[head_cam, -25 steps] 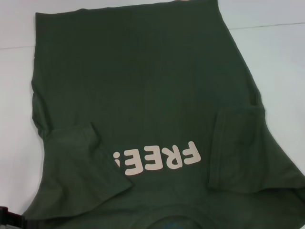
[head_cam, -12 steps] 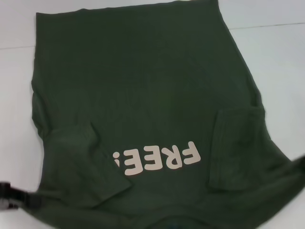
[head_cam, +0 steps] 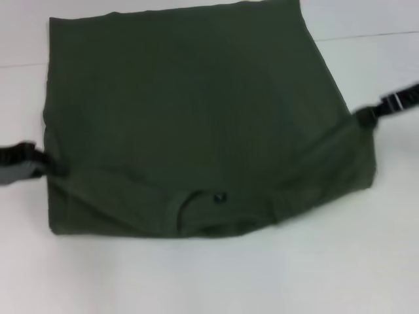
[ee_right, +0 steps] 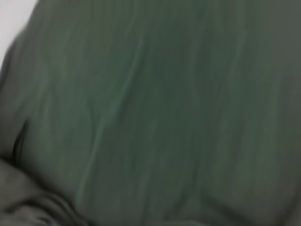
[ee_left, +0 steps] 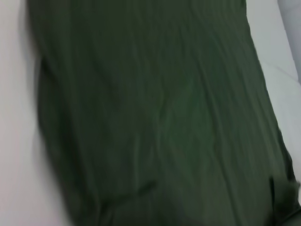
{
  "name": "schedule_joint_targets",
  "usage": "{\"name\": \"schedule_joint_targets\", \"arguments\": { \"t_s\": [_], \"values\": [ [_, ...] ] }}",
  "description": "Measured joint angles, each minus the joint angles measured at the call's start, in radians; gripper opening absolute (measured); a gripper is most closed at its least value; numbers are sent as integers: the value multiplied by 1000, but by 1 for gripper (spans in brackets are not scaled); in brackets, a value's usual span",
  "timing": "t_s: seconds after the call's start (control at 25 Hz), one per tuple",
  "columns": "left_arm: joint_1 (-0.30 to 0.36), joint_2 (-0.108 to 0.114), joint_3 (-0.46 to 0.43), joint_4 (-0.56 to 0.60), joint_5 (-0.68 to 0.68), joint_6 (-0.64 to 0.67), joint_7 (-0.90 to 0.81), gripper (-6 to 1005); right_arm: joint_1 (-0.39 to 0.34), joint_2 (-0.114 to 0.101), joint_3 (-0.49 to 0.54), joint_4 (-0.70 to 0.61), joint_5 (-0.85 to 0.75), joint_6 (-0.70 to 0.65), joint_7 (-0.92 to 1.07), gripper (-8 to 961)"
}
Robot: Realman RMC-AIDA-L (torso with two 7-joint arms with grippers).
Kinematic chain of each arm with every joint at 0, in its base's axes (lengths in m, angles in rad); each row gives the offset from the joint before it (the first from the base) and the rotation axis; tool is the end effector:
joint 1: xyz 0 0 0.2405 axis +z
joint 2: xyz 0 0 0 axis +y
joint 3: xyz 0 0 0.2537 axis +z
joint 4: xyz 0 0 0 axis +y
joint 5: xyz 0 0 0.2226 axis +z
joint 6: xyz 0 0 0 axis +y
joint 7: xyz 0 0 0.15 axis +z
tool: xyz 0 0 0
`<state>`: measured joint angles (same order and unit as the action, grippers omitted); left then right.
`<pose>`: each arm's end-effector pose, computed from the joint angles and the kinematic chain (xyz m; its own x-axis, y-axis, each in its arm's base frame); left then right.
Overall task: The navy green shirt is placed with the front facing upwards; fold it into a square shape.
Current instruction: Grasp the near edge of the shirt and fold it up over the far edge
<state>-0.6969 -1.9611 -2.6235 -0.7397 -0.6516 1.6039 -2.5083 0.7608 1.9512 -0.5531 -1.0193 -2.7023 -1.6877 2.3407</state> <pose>-0.2833 0.3780 0.0577 0.1322 0.9526 0.2740 0.9909 -0.1336 -0.0135 0.2601 0.3975 0.1151 0.4821 -0.8602 -0.1662 -0.8419 -0.4024 -0.3595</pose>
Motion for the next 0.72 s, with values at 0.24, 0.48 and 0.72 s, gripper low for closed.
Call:
{"name": "schedule_joint_targets", "arguments": {
  "t_s": [0.24, 0.48, 0.72],
  "values": [
    [-79, -9, 7, 69, -20, -190, -1, 96, 2, 34, -5, 19, 117, 187, 27, 20],
    [-91, -25, 12, 65, -76, -264, -2, 101, -11, 47, -2, 20, 161, 268, 42, 20],
    [-94, -51, 11, 71, -78, -383, -2, 107, -43, 78, -6, 30, 219, 397, 46, 20]
  ]
}}
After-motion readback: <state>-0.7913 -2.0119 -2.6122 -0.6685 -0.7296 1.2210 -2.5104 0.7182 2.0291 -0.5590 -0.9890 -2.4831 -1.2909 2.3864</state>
